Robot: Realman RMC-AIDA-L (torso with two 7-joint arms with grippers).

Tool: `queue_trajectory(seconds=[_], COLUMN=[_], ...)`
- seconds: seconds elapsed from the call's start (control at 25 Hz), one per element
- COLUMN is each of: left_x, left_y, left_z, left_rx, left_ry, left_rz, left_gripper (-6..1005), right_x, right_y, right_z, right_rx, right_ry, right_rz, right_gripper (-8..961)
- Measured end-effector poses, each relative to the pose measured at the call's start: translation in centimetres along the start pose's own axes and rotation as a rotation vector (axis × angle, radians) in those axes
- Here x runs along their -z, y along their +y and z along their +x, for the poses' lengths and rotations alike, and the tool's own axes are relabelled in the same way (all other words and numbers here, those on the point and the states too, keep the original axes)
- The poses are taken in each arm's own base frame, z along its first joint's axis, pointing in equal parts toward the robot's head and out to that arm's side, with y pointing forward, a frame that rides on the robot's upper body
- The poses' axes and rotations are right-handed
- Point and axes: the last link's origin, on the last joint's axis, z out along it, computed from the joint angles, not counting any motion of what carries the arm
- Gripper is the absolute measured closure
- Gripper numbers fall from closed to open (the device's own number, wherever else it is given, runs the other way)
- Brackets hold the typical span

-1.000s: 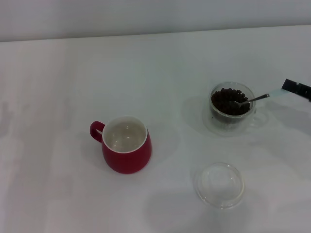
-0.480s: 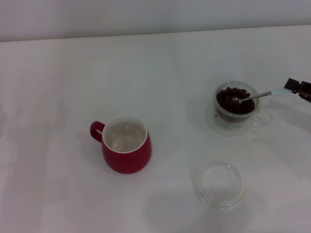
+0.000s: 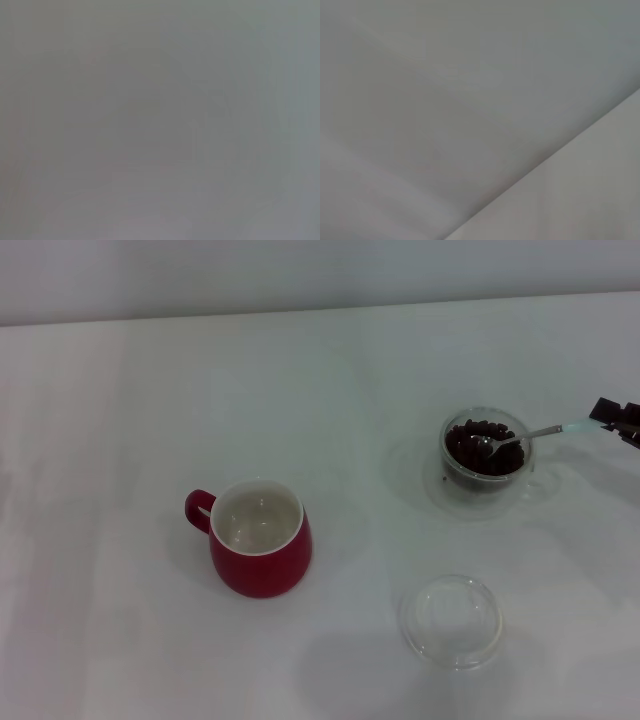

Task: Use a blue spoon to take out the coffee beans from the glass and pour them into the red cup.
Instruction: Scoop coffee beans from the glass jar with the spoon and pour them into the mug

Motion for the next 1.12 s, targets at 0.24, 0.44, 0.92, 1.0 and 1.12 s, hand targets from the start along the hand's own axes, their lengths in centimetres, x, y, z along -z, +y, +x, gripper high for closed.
queue_trajectory(seconds=[0.24,0.44,0.92,1.0,1.12], left_x=[-0.2,-0.3,-0.3,-0.2,-0.1], left_y=[-0.1,-0.1,-0.1,-0.2,-0.2], left_z=[0.1,0.2,0.2,0.2,0.2], left_rx=[-0.007,-0.009,-0.011,-0.011,-0.013], left_ry=[0.003,0.004,0.004,0.003,0.002], left_rz=[-0.004,-0.006,-0.005,-0.004,-0.002], left_gripper=[105,105,105,105,105], right_x=[0.1,0.4,0.9,0.9,0.9], right_y=[0.0,-0.1,-0.3,-0.3,-0.1], right_z=[-0.2,-0.6,-1.4,-1.6,-1.8], right_rx=[-0.04,-0.07,-0.138,-0.143,-0.148], right_ry=[0.003,-0.001,-0.008,-0.01,-0.011], right_rz=[0.001,0.009,0.031,0.03,0.021], right_gripper=[801,801,802,802,802])
